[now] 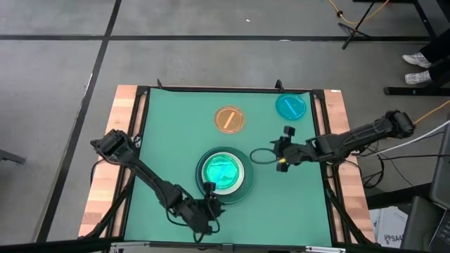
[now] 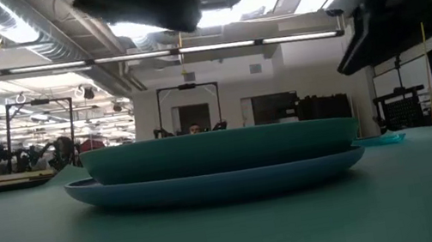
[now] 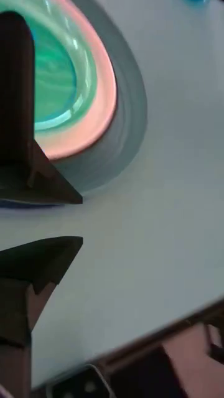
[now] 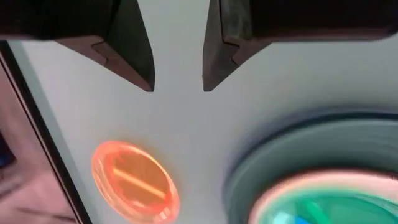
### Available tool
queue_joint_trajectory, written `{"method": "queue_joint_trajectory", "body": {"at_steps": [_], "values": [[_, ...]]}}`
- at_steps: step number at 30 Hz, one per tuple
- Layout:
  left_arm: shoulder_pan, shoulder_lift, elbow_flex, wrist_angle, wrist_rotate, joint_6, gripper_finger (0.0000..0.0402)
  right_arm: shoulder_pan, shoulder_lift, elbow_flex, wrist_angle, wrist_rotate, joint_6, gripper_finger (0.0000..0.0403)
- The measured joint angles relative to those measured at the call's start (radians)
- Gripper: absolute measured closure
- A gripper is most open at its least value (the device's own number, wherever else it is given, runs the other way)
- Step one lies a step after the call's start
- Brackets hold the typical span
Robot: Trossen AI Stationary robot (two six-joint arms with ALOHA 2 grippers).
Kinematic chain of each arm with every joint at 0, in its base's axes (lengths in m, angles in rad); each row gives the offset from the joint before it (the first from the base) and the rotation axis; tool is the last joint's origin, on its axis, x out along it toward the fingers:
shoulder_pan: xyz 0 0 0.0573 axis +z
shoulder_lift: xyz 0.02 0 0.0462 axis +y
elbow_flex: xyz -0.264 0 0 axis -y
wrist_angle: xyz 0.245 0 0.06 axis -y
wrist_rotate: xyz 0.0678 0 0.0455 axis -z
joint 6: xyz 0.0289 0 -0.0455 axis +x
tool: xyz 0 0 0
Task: Stack plastic plates
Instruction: Stack the light blue plate on top of the light blue plate
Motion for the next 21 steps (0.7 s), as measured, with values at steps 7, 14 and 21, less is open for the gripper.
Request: {"method": "queue_joint_trajectory", "body": {"at_steps": [7, 14, 21], "values": [[-0.016, 0.0, -0.228, 0.524, -0.077, 0.089, 0.0315, -0.158, 0.0, 0.0, -0.04, 0.012, -0.004, 0.0276], [-0.024, 0.0, -0.349, 0.775, -0.101, 0.135, 0.0315, -0.343, 0.0, 0.0, -0.038, -0.038, -0.016, 0.0276], [-0.039, 0.0, -0.357, 0.848, -0.093, 0.203, 0.0315, -0.526, 0.065, -0.001, -0.026, -0.096, -0.033, 0.0276]]}}
